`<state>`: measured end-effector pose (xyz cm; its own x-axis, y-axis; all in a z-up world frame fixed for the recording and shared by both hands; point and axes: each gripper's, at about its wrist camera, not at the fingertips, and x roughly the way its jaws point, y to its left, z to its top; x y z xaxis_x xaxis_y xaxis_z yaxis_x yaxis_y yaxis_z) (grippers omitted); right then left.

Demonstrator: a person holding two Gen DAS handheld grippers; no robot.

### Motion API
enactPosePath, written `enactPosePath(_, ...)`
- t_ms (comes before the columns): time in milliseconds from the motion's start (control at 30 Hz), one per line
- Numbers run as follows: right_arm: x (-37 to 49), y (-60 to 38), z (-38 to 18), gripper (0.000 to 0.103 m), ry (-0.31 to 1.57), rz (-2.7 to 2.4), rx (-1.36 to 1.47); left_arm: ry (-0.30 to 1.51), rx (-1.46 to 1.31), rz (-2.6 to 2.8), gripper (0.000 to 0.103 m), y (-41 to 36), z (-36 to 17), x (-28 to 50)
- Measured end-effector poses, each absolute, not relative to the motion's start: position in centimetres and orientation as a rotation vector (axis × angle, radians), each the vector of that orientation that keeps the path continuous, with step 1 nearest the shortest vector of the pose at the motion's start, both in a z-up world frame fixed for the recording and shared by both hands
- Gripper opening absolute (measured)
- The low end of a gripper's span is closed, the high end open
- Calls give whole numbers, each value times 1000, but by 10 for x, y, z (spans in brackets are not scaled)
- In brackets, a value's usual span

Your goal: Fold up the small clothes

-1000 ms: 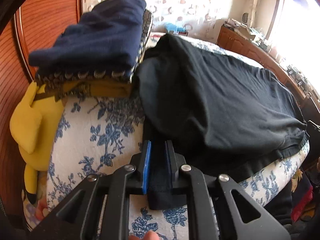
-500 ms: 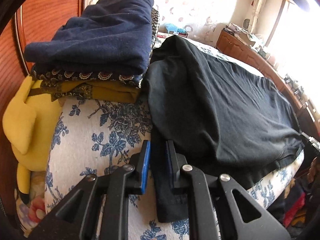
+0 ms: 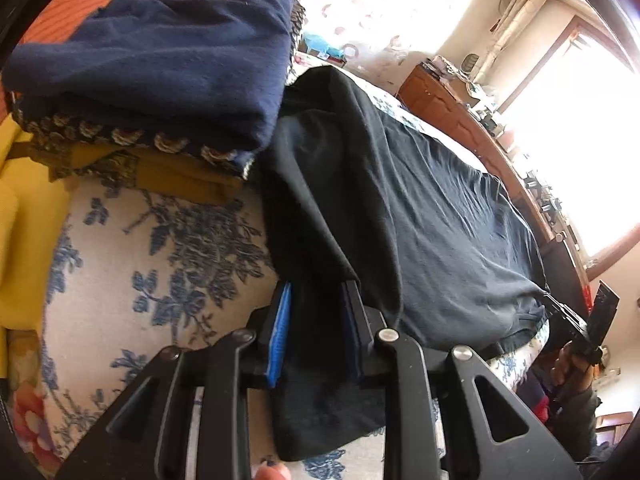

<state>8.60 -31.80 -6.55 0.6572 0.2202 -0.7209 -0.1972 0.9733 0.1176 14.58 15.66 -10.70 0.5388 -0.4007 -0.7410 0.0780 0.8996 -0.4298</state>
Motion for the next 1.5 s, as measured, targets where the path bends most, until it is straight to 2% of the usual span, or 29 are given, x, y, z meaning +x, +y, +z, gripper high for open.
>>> enactPosePath(333,86,-317,-67,10,818,240,28,968,-329,-304,26,144,-104,148)
enactPosePath(600,87,-310,-69,10,819,250,21,969,-149,-208,26,113,-100,162)
enactPosePath(767,89,-307,-69,10,815,255,14,957,-144,-219,26,106,-101,177)
enactPosePath(800,90,-307,-68,10,812,255,11,957,-141,-233,14,104,-101,179)
enactPosePath(833,90,-307,-67,10,809,255,8,960,-138,-252,6,103,-102,180)
enactPosePath(1200,100,-301,-67,10,791,269,7,777,-180,-318,4,90,-56,154)
enactPosePath(1500,94,-314,-59,10,765,243,24,700,-171,-480,4,28,-8,169)
